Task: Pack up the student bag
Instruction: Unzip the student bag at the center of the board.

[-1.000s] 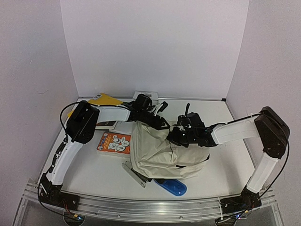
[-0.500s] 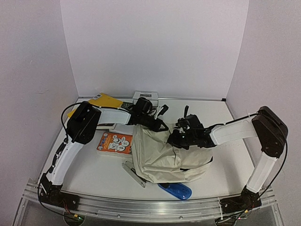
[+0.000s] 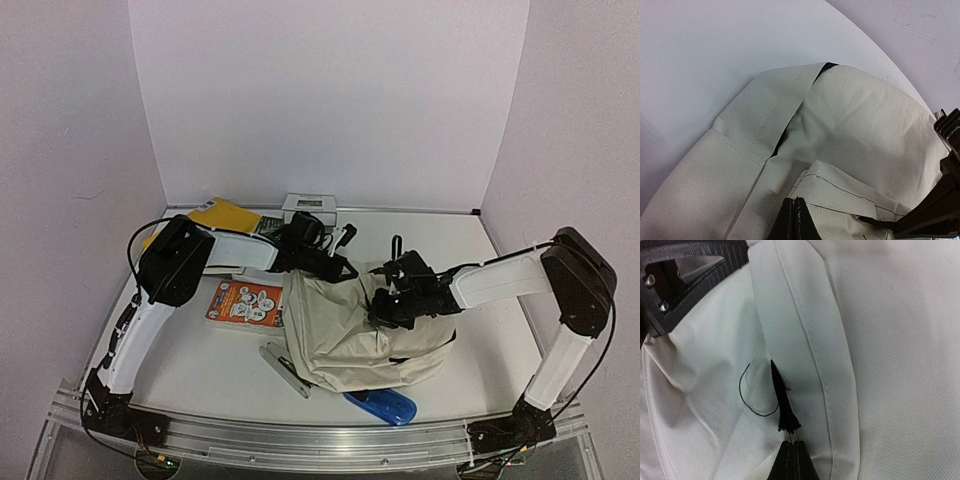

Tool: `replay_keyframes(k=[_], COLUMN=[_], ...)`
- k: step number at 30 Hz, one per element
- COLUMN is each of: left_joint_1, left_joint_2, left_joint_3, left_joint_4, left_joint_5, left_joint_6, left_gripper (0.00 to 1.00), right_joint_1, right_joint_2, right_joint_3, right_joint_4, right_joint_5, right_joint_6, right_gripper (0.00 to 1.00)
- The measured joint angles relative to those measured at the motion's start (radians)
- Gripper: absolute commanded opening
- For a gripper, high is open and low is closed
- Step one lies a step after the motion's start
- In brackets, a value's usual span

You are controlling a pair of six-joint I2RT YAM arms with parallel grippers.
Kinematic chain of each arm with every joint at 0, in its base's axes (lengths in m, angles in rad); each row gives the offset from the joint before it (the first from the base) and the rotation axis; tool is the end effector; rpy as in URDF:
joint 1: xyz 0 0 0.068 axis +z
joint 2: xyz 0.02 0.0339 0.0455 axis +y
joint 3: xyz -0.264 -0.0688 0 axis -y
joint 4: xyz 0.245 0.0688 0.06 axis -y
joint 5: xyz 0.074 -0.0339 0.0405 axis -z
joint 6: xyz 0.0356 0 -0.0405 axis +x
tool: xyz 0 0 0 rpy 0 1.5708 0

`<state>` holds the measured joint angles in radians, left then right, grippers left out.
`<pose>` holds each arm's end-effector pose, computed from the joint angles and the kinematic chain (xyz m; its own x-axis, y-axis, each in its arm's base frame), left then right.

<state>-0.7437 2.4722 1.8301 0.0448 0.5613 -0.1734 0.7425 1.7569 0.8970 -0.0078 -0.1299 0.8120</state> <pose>0.3885 -0.3831 0.1201 -0.5625 0.3190 -0.7628 0.8122 0.3859 -0.4375 0.2510 0.2366 0.1431 -0.9180 0.1342 -0.3732 -0.0959 0.8380 0.5372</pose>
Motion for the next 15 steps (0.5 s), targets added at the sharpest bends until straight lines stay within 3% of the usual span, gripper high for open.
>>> replay_keyframes(k=[15], left_joint_1=[0.029], left_joint_2=[-0.044], left_joint_3=[-0.06], left_joint_4=[0.052], left_joint_5=[-0.074], left_joint_6=[-0.09], left_gripper=[0.0], right_joint_1=[0.044], right_joint_2=[-0.187], right_joint_3=[-0.045], right_joint_4=[-0.136], right_joint_5=[-0.072], right_joint_6=[0.045], right_gripper=[0.0])
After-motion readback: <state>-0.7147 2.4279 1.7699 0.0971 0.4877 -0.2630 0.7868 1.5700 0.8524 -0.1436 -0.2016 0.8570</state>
